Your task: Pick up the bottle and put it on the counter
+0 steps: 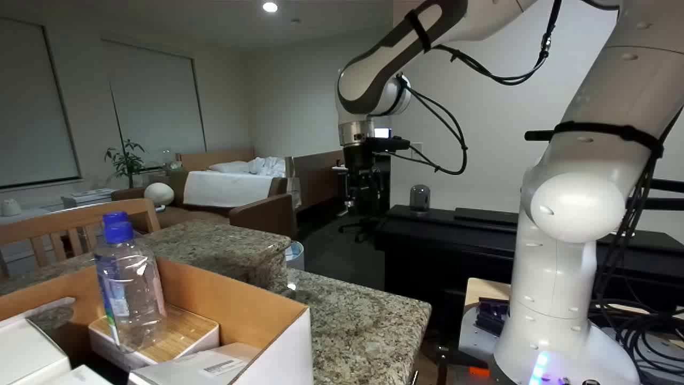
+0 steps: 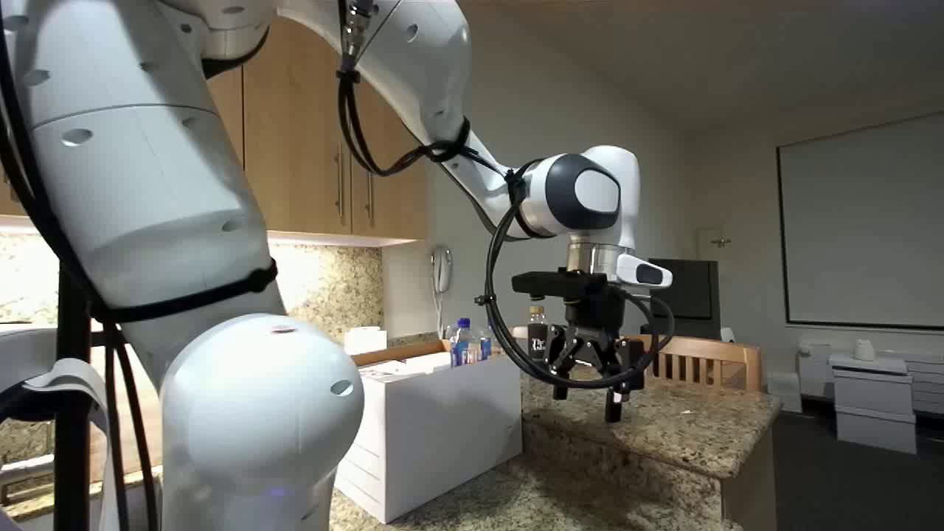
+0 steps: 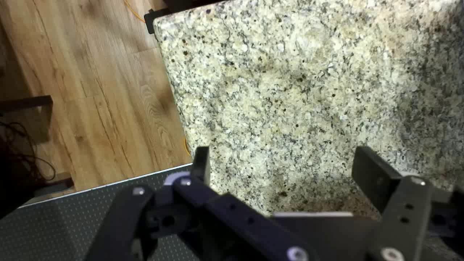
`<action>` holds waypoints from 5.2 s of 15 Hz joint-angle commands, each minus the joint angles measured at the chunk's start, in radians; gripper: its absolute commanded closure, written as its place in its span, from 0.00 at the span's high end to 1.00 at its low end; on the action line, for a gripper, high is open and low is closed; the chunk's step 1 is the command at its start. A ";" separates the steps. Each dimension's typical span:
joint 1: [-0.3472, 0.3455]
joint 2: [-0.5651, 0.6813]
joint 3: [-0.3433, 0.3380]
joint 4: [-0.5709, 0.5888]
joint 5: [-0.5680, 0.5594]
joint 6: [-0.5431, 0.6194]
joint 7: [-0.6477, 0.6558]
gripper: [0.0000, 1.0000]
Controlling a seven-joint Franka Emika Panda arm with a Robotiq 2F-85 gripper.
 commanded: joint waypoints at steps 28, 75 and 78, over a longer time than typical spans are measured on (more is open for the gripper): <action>0.331 0.458 0.411 0.880 -0.064 -0.238 0.182 1.00; 0.324 0.273 0.144 0.961 -0.088 -0.469 0.211 0.15; 0.245 0.236 0.142 0.792 -0.054 -0.420 0.174 0.15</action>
